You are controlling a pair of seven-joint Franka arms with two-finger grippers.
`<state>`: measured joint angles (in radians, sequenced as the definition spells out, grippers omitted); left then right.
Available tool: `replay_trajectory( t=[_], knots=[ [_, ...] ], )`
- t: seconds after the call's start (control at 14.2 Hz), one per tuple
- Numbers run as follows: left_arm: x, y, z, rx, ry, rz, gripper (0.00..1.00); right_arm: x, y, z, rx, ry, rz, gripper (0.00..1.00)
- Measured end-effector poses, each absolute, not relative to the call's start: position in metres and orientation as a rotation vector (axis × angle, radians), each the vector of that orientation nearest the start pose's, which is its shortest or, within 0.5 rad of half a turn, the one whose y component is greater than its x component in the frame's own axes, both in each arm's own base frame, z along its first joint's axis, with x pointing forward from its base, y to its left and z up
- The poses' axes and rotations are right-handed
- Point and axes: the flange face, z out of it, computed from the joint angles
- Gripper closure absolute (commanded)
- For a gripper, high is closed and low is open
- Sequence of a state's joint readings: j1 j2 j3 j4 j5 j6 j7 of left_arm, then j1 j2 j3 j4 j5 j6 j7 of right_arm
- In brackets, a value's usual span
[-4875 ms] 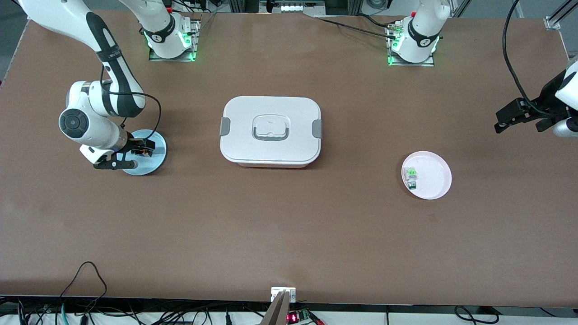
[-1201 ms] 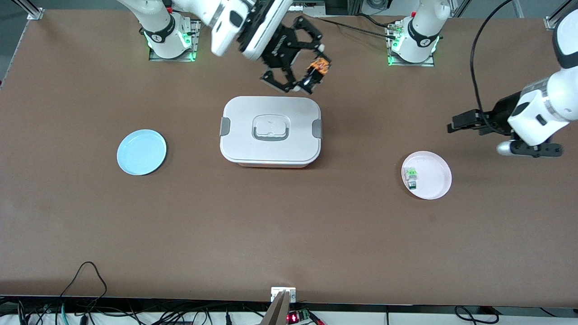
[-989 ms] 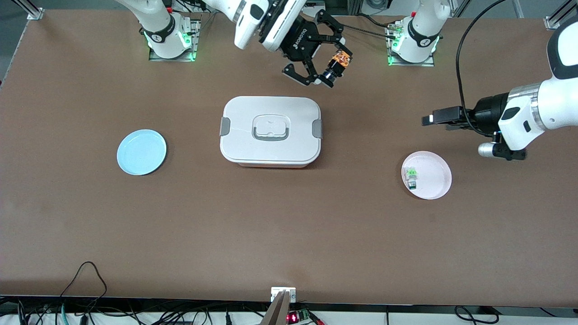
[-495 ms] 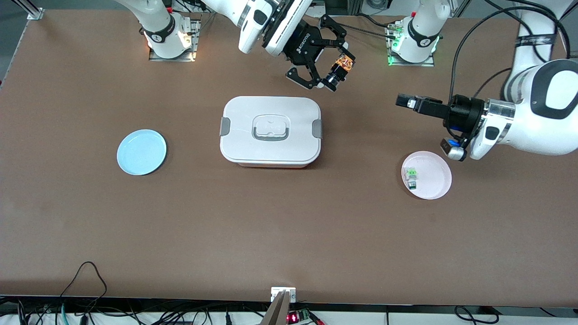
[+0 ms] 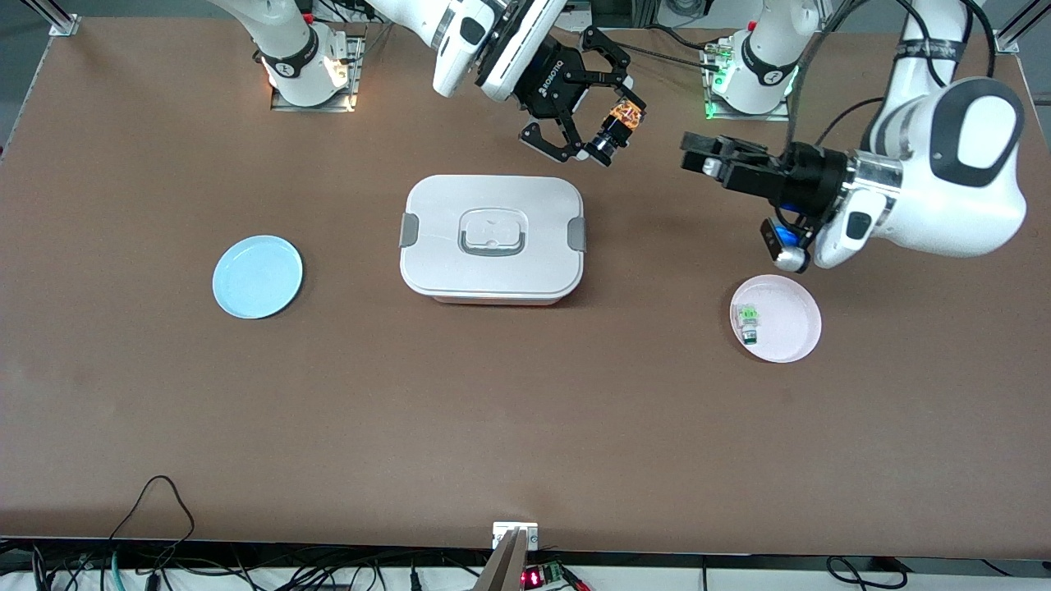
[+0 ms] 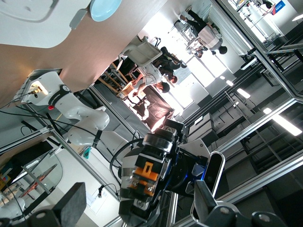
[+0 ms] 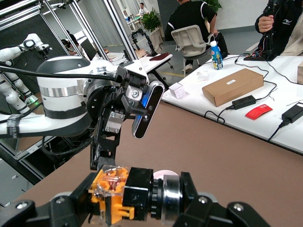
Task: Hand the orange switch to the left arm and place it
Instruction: 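Reach the left gripper to the switch while the right gripper holds it, then grasp the switch with the left gripper while the right gripper opens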
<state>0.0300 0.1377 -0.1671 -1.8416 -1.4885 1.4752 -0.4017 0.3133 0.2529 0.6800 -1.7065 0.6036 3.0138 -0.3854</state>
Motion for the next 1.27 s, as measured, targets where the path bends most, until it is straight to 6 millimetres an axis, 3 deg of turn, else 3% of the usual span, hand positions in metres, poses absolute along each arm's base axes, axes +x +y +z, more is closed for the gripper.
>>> replay_trajectory(
  t=[0.14, 0.28, 0.42, 0.57, 0.78, 0.92, 1.06, 1.13, 1.2, 1.27],
  knots=[
    [0.548, -0.213, 0.532, 1.596, 0.453, -0.804, 0.0, 0.44, 0.504, 0.588, -2.008, -0.743, -0.993, 0.96],
    [0.54, -0.228, 0.534, 1.598, 0.457, -0.798, 0.16, 0.44, 0.504, 0.588, -2.008, -0.743, -0.993, 0.96],
    [0.538, -0.23, 0.532, 1.6, 0.464, -0.802, 0.41, 0.44, 0.504, 0.588, -2.008, -0.742, -0.993, 0.96],
    [0.538, -0.229, 0.529, 1.599, 0.469, -0.804, 0.6, 0.44, 0.504, 0.588, -2.008, -0.742, -0.993, 0.96],
    [0.536, -0.232, 0.529, 1.598, 0.464, -0.803, 0.68, 0.44, 0.504, 0.588, -2.01, -0.725, -0.983, 0.96],
    [0.536, -0.233, 0.53, 1.597, 0.46, -0.797, 1.0, 0.44, 0.504, 0.588, -2.012, -0.704, -0.974, 0.96],
    [0.536, -0.233, 0.53, 1.597, 0.458, -0.795, 1.0, 0.44, 0.504, 0.588, -2.013, -0.696, -0.969, 0.96],
    [0.536, -0.232, 0.53, 1.597, 0.457, -0.794, 1.0, 0.44, 0.504, 0.588, -2.013, -0.696, -0.969, 0.79],
    [0.536, -0.232, 0.53, 1.597, 0.457, -0.794, 1.0, 0.44, 0.504, 0.588, -2.013, -0.696, -0.969, 0.01],
    [0.536, -0.232, 0.53, 1.597, 0.458, -0.794, 1.0, 0.44, 0.504, 0.588, -2.014, -0.696, -0.969, 0.0]
  ],
)
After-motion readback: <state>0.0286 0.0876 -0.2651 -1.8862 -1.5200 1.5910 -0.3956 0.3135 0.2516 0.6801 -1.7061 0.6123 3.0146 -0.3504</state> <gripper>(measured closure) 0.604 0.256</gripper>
